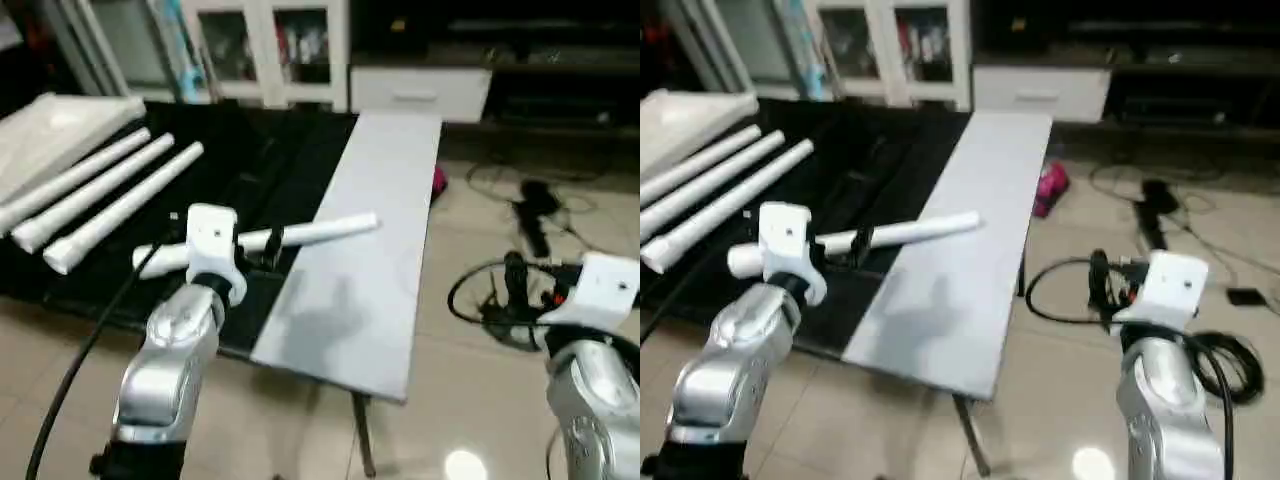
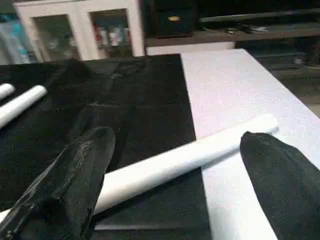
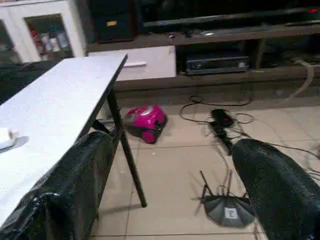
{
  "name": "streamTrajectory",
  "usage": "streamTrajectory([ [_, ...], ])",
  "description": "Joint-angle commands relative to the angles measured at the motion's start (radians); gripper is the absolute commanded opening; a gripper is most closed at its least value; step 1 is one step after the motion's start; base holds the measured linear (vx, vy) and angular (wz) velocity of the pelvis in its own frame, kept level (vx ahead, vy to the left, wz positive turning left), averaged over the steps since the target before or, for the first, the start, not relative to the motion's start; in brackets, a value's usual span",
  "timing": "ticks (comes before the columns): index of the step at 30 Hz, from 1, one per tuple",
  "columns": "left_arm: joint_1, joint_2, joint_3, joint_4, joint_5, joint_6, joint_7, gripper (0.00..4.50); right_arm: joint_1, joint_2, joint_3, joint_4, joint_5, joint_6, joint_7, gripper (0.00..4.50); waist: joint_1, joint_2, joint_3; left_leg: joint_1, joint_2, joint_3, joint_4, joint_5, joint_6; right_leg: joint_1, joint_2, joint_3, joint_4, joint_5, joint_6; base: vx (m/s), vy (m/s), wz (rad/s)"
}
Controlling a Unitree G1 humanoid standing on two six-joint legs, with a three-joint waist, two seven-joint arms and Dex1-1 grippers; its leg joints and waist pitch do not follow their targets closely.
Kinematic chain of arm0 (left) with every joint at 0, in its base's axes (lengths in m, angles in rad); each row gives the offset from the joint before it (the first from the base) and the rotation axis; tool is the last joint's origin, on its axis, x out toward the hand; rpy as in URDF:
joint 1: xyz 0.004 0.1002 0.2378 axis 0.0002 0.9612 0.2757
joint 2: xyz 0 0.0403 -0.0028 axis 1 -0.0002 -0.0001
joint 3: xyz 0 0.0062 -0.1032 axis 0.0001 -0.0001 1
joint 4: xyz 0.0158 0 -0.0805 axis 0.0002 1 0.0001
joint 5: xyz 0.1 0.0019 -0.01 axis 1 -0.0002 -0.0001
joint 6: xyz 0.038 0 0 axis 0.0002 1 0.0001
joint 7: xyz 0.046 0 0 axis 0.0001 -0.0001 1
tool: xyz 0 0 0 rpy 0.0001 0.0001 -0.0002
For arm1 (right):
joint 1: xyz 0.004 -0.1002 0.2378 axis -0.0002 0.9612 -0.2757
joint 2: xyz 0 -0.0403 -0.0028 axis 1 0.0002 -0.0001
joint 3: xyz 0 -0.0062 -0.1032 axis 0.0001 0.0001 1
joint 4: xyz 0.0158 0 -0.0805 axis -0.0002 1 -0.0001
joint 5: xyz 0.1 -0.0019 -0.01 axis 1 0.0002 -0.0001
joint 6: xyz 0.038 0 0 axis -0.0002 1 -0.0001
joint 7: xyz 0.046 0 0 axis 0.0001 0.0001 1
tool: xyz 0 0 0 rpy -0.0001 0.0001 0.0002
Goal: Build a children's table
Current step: Move to table
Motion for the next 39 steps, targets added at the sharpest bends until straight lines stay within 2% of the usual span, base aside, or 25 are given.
streamTrajectory([
  [1,-0.003,0.021,0.023,0.013,0.007,0.002,-0.005,4.5,-0.018,0.01,0.013,0.009,0.013,0.008,-0.002,4.25,-0.053,-0.005,-0.024,0.07,0.111,-0.016,-0.211,-0.454,0.088,-0.054,-0.005,-0.13,0.016,-0.455,-0.095,-0.147,0.311,-0.62],
  [3,-0.006,0.027,0.025,0.016,0.005,-0.001,-0.001,4.5,-0.028,0.012,0.012,0.018,0.011,0.008,-0.002,4.25,-0.061,0.013,-0.033,0.045,0.157,0.017,-0.274,-0.566,0.089,-0.033,-0.063,-0.266,0.15,-0.19,-0.104,-0.166,0.306,-0.6],
  [6,-0.01,0.029,0.029,0.015,0.005,0.0,0.001,4.5,-0.036,0.014,0.013,0.024,0.011,0.006,-0.004,4.25,-0.074,-0.016,-0.033,0.062,0.179,0.09,-0.31,-0.694,-0.092,0.042,-0.117,-0.343,0.112,-0.143,-0.133,-0.091,0.251,-0.65],
  [7,-0.01,0.03,0.03,0.013,0.006,0.001,0.002,4.5,-0.039,0.015,0.014,0.027,0.011,0.004,-0.004,4.25,-0.065,-0.05,-0.055,0.069,0.159,0.12,-0.268,-0.617,-0.238,0.06,-0.189,-0.279,0.05,-0.311,-0.166,-0.058,0.172,-0.74],
  [8,-0.01,0.03,0.03,0.013,0.006,0.001,0.002,4.5,-0.039,0.015,0.014,0.027,0.011,0.004,-0.004,4.25,-0.027,-0.066,-0.073,0.03,0.133,0.075,-0.081,-0.416,-0.24,0.109,-0.4,-0.135,-0.069,-0.439,-0.221,-0.061,0.178,-0.65],
  [9,-0.009,0.03,0.033,0.01,0.006,0.001,0.004,4.5,-0.042,0.016,0.015,0.033,0.011,0.003,-0.004,4.25,-0.043,-0.06,-0.048,-0.059,0.047,-0.061,0.144,-0.153,-0.111,0.083,-0.428,-0.023,-0.152,-0.575,-0.177,-0.061,0.178,-0.65],
  [11,-0.008,0.032,0.037,0.008,0.007,0.003,0.007,4.5,-0.047,0.017,0.016,0.039,0.011,0.001,-0.003,4.25,-0.025,-0.078,-0.039,-0.121,0.028,-0.083,0.116,-0.026,-0.103,0.121,-0.298,-0.086,-0.125,-0.553,-0.202,-0.024,0.169,-0.82],
  [13,-0.004,0.035,0.039,0.004,0.006,0.006,0.011,4.5,-0.051,0.017,0.019,0.045,0.01,0.002,0.0,4.25,-0.011,-0.075,-0.044,-0.023,-0.001,-0.028,-0.022,0.052,-0.015,0.075,-0.138,-0.087,-0.151,-0.544,-0.25,-0.025,0.175,-0.73],
  [16,0.015,0.037,0.045,-0.014,0.005,0.01,0.013,4.5,-0.05,0.017,0.028,0.049,0.01,0.003,0.005,4.25,-0.044,-0.015,-0.045,0.066,0.083,-0.019,-0.178,-0.148,0.065,-0.009,-0.043,-0.117,-0.091,-0.528,-0.157,-0.056,0.276,-0.55],
  [18,0.022,0.037,0.047,-0.021,0.007,0.013,0.014,4.5,-0.052,0.016,0.029,0.055,0.01,0.002,0.008,4.25,-0.078,0.006,-0.039,0.055,0.18,0.01,-0.276,-0.595,0.134,-0.002,-0.066,-0.242,0.095,-0.238,-0.141,-0.074,0.287,-0.66],
  [20,0.03,0.035,0.047,-0.029,0.008,0.015,0.016,4.5,-0.054,0.014,0.03,0.061,0.014,-0.004,0.016,4.25,-0.078,-0.003,-0.034,0.08,0.198,0.051,-0.272,-0.534,0.153,-0.004,-0.105,-0.284,0.082,-0.107,-0.139,-0.011,0.239,-0.65],
  [21,0.036,0.035,0.047,-0.035,0.009,0.016,0.016,4.5,-0.054,0.013,0.032,0.063,0.014,-0.006,0.019,4.25,-0.073,-0.039,-0.036,0.094,0.19,0.091,-0.253,-0.482,0.11,-0.013,-0.133,-0.274,0.041,-0.116,-0.142,0.003,0.198,-0.66],
  [22,0.043,0.035,0.047,-0.043,0.008,0.019,0.018,4.5,-0.053,0.009,0.041,0.064,0.011,-0.01,0.027,4.25,-0.043,-0.097,-0.04,0.002,0.099,0.098,-0.185,-0.424,0.108,0.038,-0.194,-0.216,-0.078,-0.253,-0.113,-0.034,0.171,-0.59],
  [23,0.045,0.035,0.048,-0.046,0.008,0.02,0.019,4.5,-0.053,0.007,0.045,0.064,0.009,-0.012,0.031,4.25,-0.043,-0.097,-0.04,0.002,0.099,0.098,-0.185,-0.424,0.108,0.038,-0.194,-0.216,-0.078,-0.253,-0.113,-0.029,0.2,-0.3],
  [24,0.046,0.035,0.048,-0.046,0.008,0.021,0.019,4.5,-0.053,0.007,0.046,0.065,0.009,-0.013,0.032,4.25,-0.003,-0.087,-0.086,-0.1,0.121,-0.009,0.048,-0.116,0.14,0.131,-0.465,-0.016,-0.157,-0.238,-0.19,-0.029,0.2,-0.3],
  [27,0.054,0.034,0.051,-0.055,0.009,0.024,0.024,4.5,-0.057,0.002,0.059,0.07,0.002,-0.016,0.039,4.25,-0.009,-0.077,-0.069,-0.109,0.088,-0.05,-0.008,0.098,0.083,0.09,-0.315,-0.135,-0.134,0.004,-0.382,0.027,0.191,-0.16],
  [29,0.06,0.033,0.052,-0.062,0.008,0.025,0.027,4.5,-0.066,-0.016,0.081,0.078,-0.01,-0.016,0.059,4.25,-0.027,-0.058,-0.063,-0.057,0.045,-0.003,-0.142,0.253,0.368,0.043,-0.108,-0.224,-0.094,-0.115,-0.29,0.034,0.226,0.01],
  [30,0.06,0.033,0.052,-0.063,0.008,0.025,0.027,4.5,-0.067,-0.018,0.083,0.078,-0.009,-0.015,0.063,4.25,-0.061,-0.023,-0.047,0.019,0.08,-0.027,-0.161,0.311,0.571,-0.026,-0.026,-0.275,0.043,-0.212,-0.172,0.038,0.228,0.06],
  [33,0.068,0.031,0.056,-0.077,0.014,0.027,0.031,4.5,-0.084,-0.031,0.096,0.084,-0.016,-0.024,0.073,4.25,-0.03,-0.029,-0.061,0.065,0.116,-0.152,-0.143,0.619,0.774,-0.098,-0.069,-0.271,0.143,-0.21,0.047,-0.008,0.208,0.08],
  [34,0.07,0.031,0.057,-0.08,0.016,0.028,0.033,4.5,-0.088,-0.035,0.099,0.085,-0.021,-0.027,0.073,4.25,-0.031,-0.051,-0.061,0.064,0.133,-0.162,-0.142,0.634,0.753,-0.099,-0.091,-0.241,0.129,-0.191,0.066,-0.034,0.134,0.34],
  [35,0.073,0.032,0.056,-0.087,0.016,0.03,0.034,4.5,-0.094,-0.037,0.1,0.091,-0.023,-0.029,0.075,4.25,-0.013,-0.098,-0.059,-0.007,0.064,-0.122,-0.116,0.455,0.551,-0.049,-0.173,-0.166,0.034,-0.016,0.084,-0.033,0.169,0.61],
  [36,0.075,0.033,0.055,-0.094,0.017,0.033,0.035,4.5,-0.1,-0.04,0.102,0.096,-0.026,-0.031,0.077,4.25,0.016,-0.154,-0.08,-0.179,0.021,-0.059,0.106,-0.037,0.281,0.083,-0.418,-0.058,-0.065,0.323,0.189,-0.033,0.169,0.61],
  [37,0.075,0.033,0.055,-0.094,0.017,0.033,0.035,4.5,-0.1,-0.04,0.102,0.096,-0.026,-0.031,0.077,4.25,-0.006,-0.135,-0.067,-0.171,0.048,-0.08,0.152,-0.129,0.07,0.044,-0.463,-0.172,-0.09,0.478,0.217,-0.041,0.229,0.45],
  [38,0.076,0.034,0.055,-0.098,0.016,0.035,0.036,4.5,-0.103,-0.04,0.103,0.1,-0.027,-0.033,0.078,4.25,0.016,-0.115,-0.055,-0.143,0.045,-0.08,0.162,-0.151,-0.042,0.019,-0.451,-0.195,-0.104,0.453,0.173,-0.082,0.256,0.34],
  [39,0.078,0.037,0.055,-0.108,0.017,0.038,0.037,4.5,-0.114,-0.042,0.103,0.107,-0.027,-0.039,0.083,4.25,0.003,-0.128,-0.05,-0.106,0.05,-0.058,0.142,-0.165,-0.118,0.063,-0.418,-0.26,-0.122,0.288,0.037,-0.082,0.256,0.34],
])
